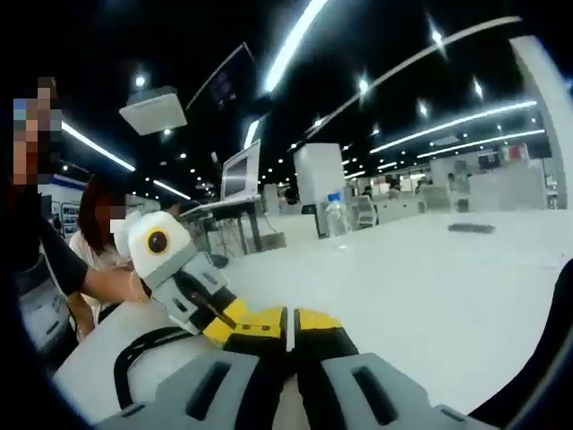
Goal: Coil the Type-C to USB data cable on the desktop and secure it with Velcro straps.
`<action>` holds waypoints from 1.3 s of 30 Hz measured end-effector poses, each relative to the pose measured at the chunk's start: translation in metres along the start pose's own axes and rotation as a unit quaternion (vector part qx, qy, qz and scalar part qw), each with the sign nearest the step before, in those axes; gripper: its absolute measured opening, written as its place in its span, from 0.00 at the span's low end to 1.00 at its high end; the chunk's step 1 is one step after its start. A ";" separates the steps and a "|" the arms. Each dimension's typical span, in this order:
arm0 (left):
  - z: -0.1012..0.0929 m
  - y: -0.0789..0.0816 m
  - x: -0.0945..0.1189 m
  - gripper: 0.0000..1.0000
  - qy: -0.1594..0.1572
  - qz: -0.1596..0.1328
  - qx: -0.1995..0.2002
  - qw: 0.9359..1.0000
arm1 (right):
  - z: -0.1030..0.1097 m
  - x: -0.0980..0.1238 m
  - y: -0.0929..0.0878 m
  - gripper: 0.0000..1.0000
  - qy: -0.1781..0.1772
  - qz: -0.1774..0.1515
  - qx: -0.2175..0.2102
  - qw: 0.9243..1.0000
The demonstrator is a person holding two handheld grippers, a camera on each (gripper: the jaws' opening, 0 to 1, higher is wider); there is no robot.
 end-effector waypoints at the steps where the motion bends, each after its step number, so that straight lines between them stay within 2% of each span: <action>1: 0.000 -0.001 0.000 0.02 0.001 -0.003 0.007 1.000 | 0.004 0.001 -0.005 0.16 0.010 0.014 0.010 1.000; 3: 0.001 -0.001 0.002 0.04 0.003 -0.007 0.011 1.000 | 0.009 0.002 -0.014 0.16 0.020 0.060 0.056 0.996; 4: 0.002 0.000 0.003 0.05 0.005 -0.009 0.012 1.000 | 0.012 0.002 -0.015 0.16 0.027 0.071 0.070 0.995; 5: 0.003 0.001 0.005 0.06 0.006 -0.012 0.014 1.000 | 0.016 0.002 -0.015 0.16 0.034 0.069 0.069 0.995; 7: 0.003 0.008 0.007 0.10 -0.003 -0.036 0.050 0.998 | 0.021 0.002 -0.017 0.17 0.045 0.074 0.070 0.994; 12: 0.018 0.020 0.017 0.12 0.012 -0.093 0.121 0.988 | 0.020 0.001 -0.018 0.19 0.041 0.080 0.073 0.993; 16: 0.039 0.025 0.029 0.19 0.048 -0.144 0.187 0.971 | 0.017 -0.001 -0.020 0.26 0.025 0.079 0.085 0.993; 17: 0.051 0.026 0.035 0.19 0.073 -0.175 0.222 0.957 | 0.015 -0.001 -0.021 0.26 0.023 0.080 0.085 0.993; 18: 0.056 0.026 0.039 0.19 0.083 -0.183 0.237 0.950 | 0.015 -0.001 -0.021 0.26 0.022 0.080 0.084 0.993; 19: 0.066 0.025 0.045 0.19 0.097 -0.189 0.261 0.942 | 0.015 -0.001 -0.021 0.25 0.020 0.079 0.082 0.993; 20: 0.073 0.025 0.049 0.19 0.111 -0.195 0.266 0.937 | 0.014 -0.002 -0.021 0.23 0.018 0.078 0.082 0.993; 21: 0.077 0.025 0.052 0.19 0.122 -0.197 0.261 0.937 | 0.014 -0.002 -0.021 0.23 0.016 0.077 0.083 0.993; 23: 0.087 0.024 0.060 0.19 0.172 -0.186 0.221 0.942 | 0.013 -0.003 -0.022 0.22 0.014 0.078 0.086 0.993; 25: 0.090 0.027 0.063 0.20 0.191 -0.186 0.192 0.944 | 0.016 -0.003 -0.022 0.21 0.017 0.080 0.092 0.992; 29: 0.088 0.030 0.063 0.20 0.193 -0.189 0.185 0.945 | 0.019 -0.005 -0.023 0.21 0.022 0.080 0.086 0.993; 33: 0.088 0.029 0.062 0.20 0.197 -0.185 0.185 0.945 | 0.018 -0.007 -0.022 0.12 0.009 0.083 0.107 0.991; 35: 0.089 0.028 0.062 0.21 0.197 -0.186 0.194 0.943 | 0.019 -0.010 -0.023 0.09 0.007 0.084 0.126 0.988; 39: 0.092 0.028 0.065 0.21 0.202 -0.188 0.205 0.939 | 0.018 -0.014 -0.022 0.09 0.001 0.084 0.128 0.988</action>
Point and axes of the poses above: the point that each gripper's makers call its tool centre point, and the gripper's own axes: x roughly backward along the fingers, z roughly to its left, y roughly out of its top, the point moved 5 cm from there along x, roughly backward along the fingers, and after that the axes turned 13 degrees about x, right-handed, at the moved point
